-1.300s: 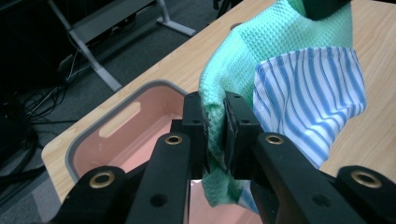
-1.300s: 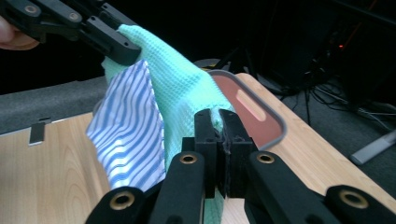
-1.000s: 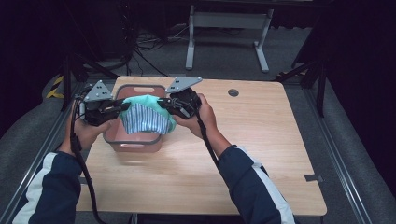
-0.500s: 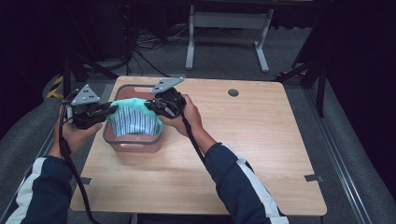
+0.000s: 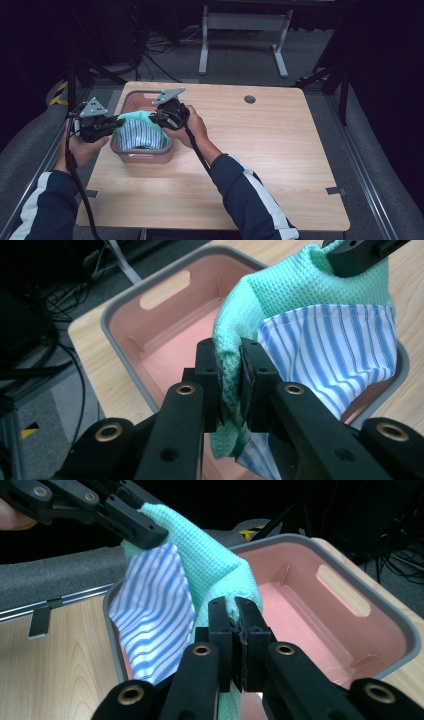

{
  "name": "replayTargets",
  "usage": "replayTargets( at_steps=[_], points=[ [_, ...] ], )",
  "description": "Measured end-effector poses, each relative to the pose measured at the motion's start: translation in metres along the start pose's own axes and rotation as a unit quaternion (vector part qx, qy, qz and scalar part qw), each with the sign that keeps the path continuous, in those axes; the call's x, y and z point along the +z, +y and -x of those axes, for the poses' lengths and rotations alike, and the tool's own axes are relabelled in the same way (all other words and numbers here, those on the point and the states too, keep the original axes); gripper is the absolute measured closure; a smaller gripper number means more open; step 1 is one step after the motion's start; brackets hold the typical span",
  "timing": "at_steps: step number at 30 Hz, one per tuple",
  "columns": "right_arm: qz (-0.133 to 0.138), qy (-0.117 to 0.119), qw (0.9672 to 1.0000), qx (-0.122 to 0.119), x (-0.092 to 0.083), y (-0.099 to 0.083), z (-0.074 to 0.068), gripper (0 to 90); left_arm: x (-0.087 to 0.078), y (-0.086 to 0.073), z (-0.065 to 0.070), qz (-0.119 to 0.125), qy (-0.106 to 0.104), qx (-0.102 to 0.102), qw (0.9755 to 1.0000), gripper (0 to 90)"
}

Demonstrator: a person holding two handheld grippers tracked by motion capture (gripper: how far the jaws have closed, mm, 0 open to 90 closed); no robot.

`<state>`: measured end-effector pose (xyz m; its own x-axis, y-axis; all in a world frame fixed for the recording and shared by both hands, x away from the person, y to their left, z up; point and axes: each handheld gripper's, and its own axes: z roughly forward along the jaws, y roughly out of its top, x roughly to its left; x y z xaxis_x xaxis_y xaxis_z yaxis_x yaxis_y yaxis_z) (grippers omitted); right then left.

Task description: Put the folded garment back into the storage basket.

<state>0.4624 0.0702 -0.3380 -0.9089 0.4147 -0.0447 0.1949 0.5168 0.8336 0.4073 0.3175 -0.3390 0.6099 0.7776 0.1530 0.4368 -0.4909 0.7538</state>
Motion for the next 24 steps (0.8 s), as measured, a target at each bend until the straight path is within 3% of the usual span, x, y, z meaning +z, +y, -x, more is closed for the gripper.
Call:
replayTargets(
  at_steps=[14, 19, 24],
  points=[
    [-0.022, -0.004, 0.9995, 0.021, 0.022, -0.021, 0.012, 87.4, 0.037, -0.011, -0.006, -0.021, 0.000, -0.015, 0.9997, 79.7],
    [-0.031, -0.013, 0.9991, 0.027, 0.028, -0.026, 0.018, 87.2, 0.045, -0.012, -0.007, -0.026, 0.000, -0.027, 0.9993, 79.5],
    [-0.037, -0.021, 0.9986, 0.032, 0.034, -0.030, 0.024, 86.8, 0.049, -0.012, -0.008, -0.034, 0.004, -0.026, 0.9991, 79.1]
  ],
)
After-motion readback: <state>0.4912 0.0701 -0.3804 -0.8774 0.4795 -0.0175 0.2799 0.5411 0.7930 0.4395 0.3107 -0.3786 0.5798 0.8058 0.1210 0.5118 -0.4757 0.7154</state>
